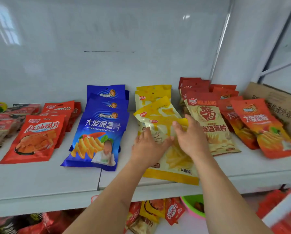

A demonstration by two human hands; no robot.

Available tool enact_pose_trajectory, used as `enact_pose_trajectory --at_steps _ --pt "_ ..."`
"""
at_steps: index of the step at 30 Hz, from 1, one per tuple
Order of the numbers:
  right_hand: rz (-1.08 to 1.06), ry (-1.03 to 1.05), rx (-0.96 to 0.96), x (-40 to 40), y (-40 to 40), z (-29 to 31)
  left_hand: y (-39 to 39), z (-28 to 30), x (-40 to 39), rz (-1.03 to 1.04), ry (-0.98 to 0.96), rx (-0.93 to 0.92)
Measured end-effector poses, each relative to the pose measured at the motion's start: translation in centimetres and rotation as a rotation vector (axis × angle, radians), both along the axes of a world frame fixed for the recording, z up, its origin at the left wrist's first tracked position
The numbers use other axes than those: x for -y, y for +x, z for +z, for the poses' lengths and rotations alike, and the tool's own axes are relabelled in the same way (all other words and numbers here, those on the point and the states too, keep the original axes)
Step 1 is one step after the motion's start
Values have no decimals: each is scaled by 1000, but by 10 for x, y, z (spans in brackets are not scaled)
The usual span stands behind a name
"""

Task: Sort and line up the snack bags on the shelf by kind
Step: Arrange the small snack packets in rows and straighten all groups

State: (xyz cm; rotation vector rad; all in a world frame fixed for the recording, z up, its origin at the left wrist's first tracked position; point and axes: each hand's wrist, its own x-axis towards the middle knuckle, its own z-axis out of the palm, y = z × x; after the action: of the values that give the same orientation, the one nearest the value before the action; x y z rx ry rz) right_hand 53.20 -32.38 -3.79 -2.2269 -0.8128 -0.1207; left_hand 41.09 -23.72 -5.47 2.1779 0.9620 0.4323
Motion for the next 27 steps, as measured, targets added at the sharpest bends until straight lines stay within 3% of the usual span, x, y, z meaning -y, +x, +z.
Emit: enact_pose_trajectory --at_steps 10,17,27 --pt "213 202 -307 -3 41 -10 20 -11 11 211 35 0" --pt "251 64 -406 -7 47 -12 20 -12 2 288 10 57" --pt "193 10 -366 -12 42 -18 30 -4 -5 283 -26 138"
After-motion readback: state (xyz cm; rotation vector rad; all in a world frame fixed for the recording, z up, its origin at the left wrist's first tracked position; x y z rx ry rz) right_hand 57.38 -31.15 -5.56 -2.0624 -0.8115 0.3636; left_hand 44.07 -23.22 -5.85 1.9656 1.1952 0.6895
